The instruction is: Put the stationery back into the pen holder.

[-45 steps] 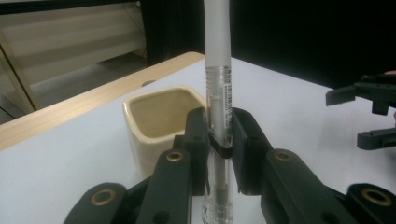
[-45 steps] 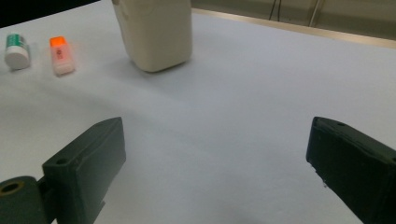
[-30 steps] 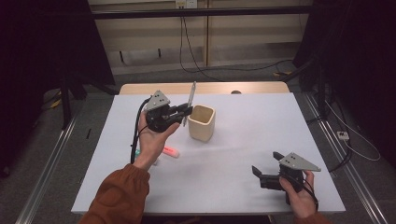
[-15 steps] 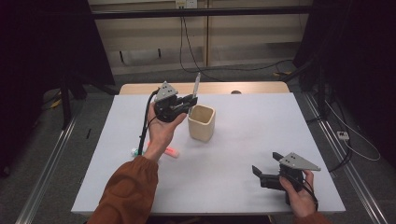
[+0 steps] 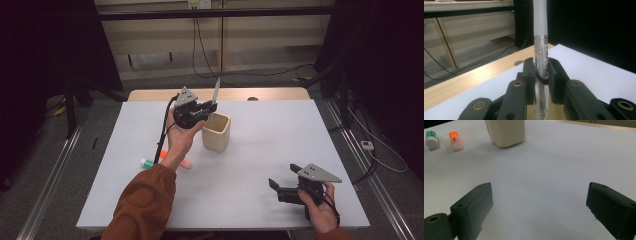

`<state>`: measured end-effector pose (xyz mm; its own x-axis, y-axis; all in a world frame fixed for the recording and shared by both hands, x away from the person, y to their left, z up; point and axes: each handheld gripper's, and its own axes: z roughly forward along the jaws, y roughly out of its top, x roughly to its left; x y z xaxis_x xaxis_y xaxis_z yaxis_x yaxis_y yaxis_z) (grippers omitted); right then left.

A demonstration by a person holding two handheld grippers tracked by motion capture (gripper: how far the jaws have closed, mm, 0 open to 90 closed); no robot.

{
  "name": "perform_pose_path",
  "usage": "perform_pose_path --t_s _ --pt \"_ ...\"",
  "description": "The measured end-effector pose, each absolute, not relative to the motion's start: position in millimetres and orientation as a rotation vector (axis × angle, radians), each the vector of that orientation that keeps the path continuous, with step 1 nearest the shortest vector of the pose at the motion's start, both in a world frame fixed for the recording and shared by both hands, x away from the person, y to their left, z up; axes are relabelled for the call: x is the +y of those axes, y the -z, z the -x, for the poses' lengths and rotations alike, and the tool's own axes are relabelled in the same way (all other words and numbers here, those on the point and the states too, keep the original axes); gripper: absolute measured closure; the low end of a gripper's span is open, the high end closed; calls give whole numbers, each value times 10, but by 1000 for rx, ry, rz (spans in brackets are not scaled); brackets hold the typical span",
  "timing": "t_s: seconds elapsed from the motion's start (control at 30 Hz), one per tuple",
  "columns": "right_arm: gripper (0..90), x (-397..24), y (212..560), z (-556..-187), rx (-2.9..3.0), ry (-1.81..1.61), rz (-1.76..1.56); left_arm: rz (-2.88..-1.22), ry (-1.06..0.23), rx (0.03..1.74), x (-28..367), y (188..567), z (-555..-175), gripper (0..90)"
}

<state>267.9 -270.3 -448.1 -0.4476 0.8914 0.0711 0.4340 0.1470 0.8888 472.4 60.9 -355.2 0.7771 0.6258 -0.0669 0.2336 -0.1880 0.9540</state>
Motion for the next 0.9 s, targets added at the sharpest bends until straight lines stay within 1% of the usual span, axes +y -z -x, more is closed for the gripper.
perform_pose_path --t_s 0.37,0.6,0.67,0.8,0.9 --pt "64 -2703 4480 -2679 1955 -1258 -1263 -1773 -388 654 553 3678 -4685 781" --pt "64 -2701 4482 -2684 1956 -1257 -1265 -1803 -366 682 562 3822 -4685 780" --pt "64 -2702 4485 -2686 1961 -1255 -1266 -1819 -382 675 557 3837 -4672 778" --pt "64 -2698 4488 -2689 1959 -1254 -1270 -1824 -364 688 555 3860 -4669 772" --pt "64 -2699 4487 -2688 1958 -1254 -1270 -1857 -361 681 551 3890 -4671 769"
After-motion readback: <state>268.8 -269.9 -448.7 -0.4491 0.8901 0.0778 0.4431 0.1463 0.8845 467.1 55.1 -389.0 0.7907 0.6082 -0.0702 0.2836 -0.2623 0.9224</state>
